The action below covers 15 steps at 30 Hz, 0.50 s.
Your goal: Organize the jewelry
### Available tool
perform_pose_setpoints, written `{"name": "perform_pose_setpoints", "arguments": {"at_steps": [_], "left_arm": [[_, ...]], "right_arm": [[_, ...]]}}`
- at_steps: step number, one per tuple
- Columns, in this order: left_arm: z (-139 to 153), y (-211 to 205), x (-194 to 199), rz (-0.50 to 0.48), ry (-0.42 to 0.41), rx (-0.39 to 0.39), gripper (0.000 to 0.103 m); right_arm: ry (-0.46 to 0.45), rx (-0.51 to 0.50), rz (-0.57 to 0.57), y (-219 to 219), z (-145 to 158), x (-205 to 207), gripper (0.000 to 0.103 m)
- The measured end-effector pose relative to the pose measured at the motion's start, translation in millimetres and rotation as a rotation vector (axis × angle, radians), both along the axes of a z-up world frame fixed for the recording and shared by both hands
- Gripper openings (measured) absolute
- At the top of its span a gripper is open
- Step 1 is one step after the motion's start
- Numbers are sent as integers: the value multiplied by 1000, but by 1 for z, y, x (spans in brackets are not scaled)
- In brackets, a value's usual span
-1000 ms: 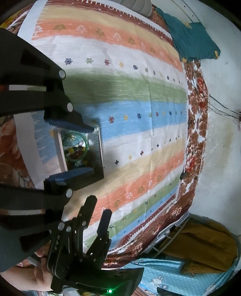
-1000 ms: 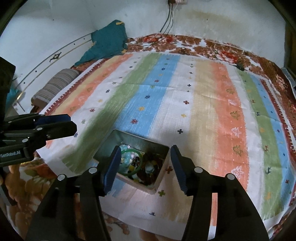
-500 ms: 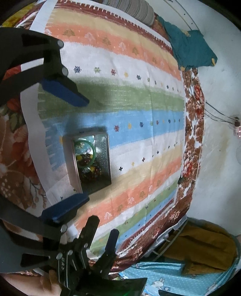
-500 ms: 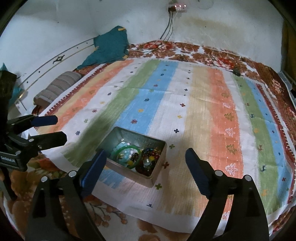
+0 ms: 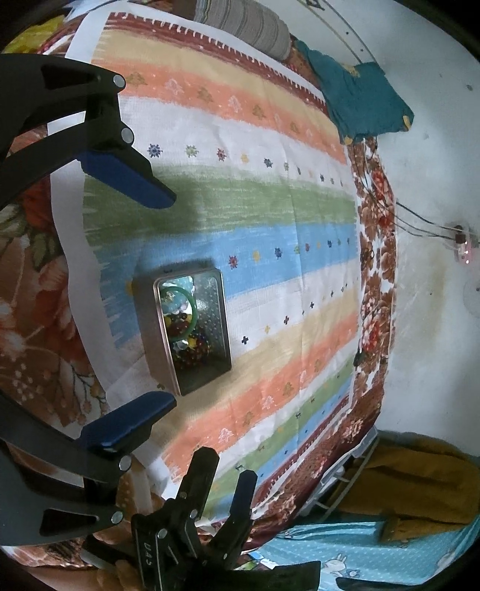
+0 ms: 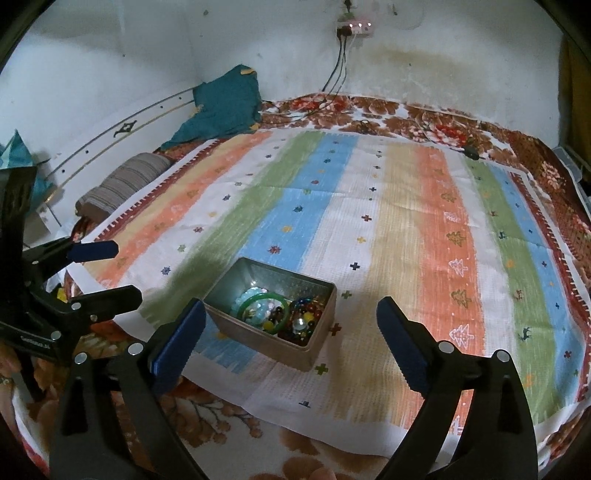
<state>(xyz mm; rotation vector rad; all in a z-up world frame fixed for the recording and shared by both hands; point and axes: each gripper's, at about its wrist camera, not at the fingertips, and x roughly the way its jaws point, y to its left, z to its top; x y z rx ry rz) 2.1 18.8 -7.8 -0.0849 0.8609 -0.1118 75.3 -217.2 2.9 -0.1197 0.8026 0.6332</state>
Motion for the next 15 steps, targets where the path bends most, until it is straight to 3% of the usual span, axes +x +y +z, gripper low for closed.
{"name": "perform_pose_setpoints", "arguments": {"at_steps": [15], "left_arm": [[3,-6,-11,19,-34,47,97]], "right_arm": [[-26,3,13,-2,4,-12,96]]}}
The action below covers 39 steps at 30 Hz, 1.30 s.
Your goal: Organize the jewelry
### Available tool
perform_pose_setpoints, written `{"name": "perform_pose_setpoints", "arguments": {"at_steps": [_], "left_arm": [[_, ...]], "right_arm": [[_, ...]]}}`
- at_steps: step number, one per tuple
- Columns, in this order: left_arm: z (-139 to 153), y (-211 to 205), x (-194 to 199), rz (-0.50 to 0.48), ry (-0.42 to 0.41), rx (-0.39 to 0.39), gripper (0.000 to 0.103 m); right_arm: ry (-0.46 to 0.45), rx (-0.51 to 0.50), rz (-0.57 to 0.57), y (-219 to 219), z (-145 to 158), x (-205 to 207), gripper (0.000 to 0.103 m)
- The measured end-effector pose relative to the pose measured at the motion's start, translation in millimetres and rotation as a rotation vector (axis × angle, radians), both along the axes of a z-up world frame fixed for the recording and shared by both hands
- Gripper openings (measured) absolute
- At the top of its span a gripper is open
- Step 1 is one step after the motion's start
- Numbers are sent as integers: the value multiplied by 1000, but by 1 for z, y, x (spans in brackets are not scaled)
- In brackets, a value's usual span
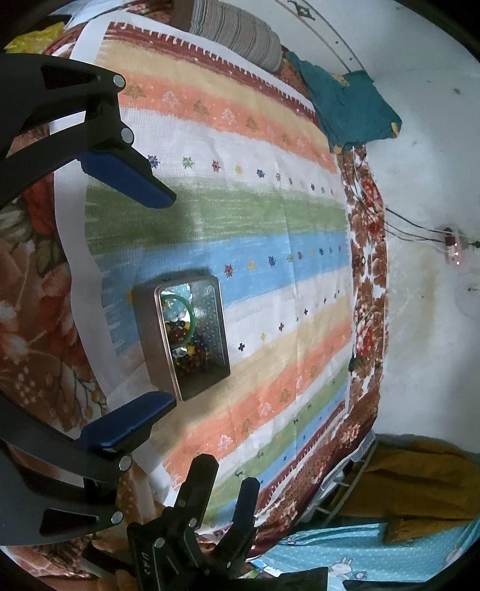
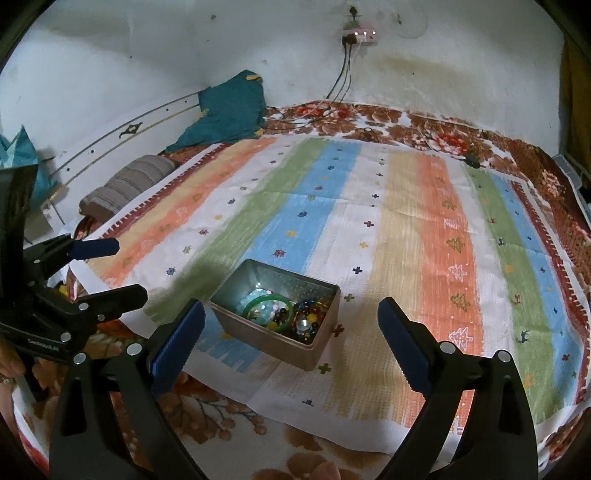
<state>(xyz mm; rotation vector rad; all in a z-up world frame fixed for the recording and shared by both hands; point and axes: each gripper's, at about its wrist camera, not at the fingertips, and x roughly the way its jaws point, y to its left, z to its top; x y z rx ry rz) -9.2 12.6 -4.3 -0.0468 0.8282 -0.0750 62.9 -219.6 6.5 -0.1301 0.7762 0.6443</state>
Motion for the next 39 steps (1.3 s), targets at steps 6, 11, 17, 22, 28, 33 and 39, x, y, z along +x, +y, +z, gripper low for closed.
{"name": "perform_pose_setpoints", "arguments": {"at_steps": [6,11,17,22,28,33,39], "left_arm": [[2,-3,-5,-10,-8,-6,97],[4,-3,-7,0,-27,1,97],[4,-1,-7,5,-29,-3,97],[4,0,-7,5,-29,-5,97],[4,-1,-7,4,-29,-3,97],[4,-1,-7,4,-30,-3,97],[4,-1,-7,2,-30,3,97]], "right_arm": [[2,5,1,-1,1,-2,96],[0,4,2,0,1,-4,96],[1,1,0,0,1,-5,96],[2,7,0,0,1,-4,96],[-6,10,8,1,2,-4,96],[-17,15,15,0,3,-6,96],[-14,20,12,-1,3,-6,96]]}}
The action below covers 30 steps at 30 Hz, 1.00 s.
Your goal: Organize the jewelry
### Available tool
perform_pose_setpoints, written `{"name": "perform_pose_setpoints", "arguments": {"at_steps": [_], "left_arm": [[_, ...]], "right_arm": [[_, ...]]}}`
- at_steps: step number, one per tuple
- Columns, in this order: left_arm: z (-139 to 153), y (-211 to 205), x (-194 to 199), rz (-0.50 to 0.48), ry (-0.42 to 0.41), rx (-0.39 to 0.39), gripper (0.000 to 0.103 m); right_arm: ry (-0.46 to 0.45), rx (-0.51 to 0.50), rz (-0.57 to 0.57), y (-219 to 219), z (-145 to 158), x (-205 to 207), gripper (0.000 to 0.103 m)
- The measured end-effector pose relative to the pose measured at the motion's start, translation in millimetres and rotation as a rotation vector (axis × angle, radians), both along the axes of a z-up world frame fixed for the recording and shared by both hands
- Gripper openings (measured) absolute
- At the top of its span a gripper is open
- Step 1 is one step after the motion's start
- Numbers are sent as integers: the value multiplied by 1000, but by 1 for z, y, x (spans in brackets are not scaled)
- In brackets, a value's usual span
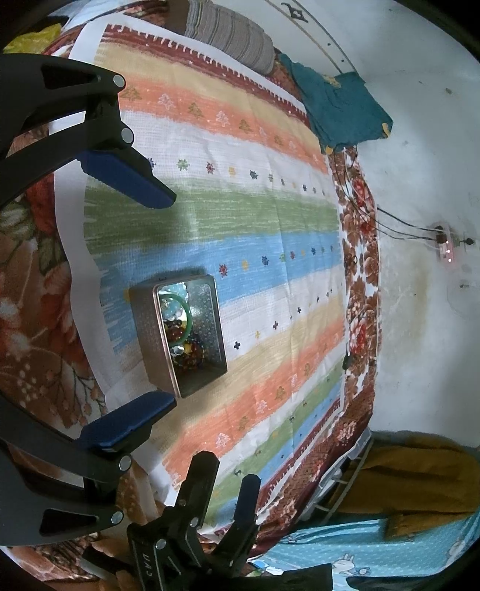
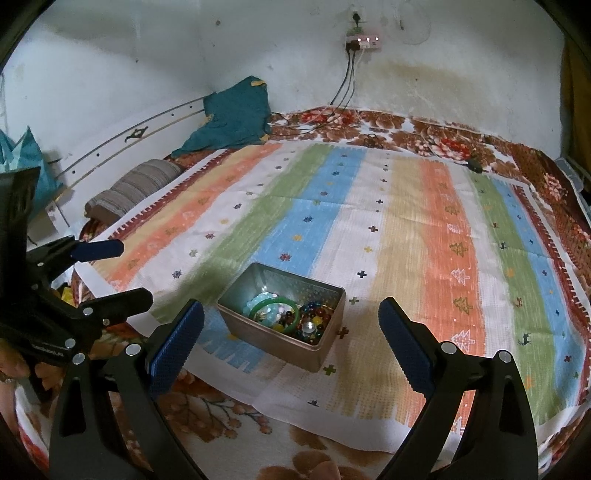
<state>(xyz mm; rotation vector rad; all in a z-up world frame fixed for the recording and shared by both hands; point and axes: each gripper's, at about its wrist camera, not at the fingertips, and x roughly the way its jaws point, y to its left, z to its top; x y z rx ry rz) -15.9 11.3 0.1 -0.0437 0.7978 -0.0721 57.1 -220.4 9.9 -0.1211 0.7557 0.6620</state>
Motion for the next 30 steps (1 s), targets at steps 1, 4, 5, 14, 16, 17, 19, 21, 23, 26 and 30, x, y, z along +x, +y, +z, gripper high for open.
{"name": "perform_pose_setpoints", "arguments": {"at_steps": [1,4,5,14,16,17,19,21,23,26,30], "left_arm": [[0,1,0,-1,-1,0,97],[0,0,0,0,2,2,97],[0,0,0,-1,0,2,97],[2,0,2,-21,-10,10,97],[2,-3,0,-22,-10,13,97],[2,-3,0,-22,-10,13,97],[2,-3,0,-23,-11,15,97],[2,-2,1,-23,-9,13,97],[2,-3,1,-24,-6,9,97],[1,1,6,-23,0,9,97],[2,-2,4,-24,-3,12,97]], "right_arm": [[1,0,-1,0,0,0,96],[0,-1,1,0,0,0,96],[0,-1,2,0,0,0,96],[-6,2,4,0,0,-1,96],[-9,4,6,1,-1,-2,96],[-9,3,6,1,-1,-2,96],[-10,2,6,1,-1,-3,96],[-19,-5,9,2,-1,-4,96],[-31,-11,15,3,0,-6,96],[-33,-15,17,4,0,-6,96],[-33,-12,16,4,0,-7,96]]}}
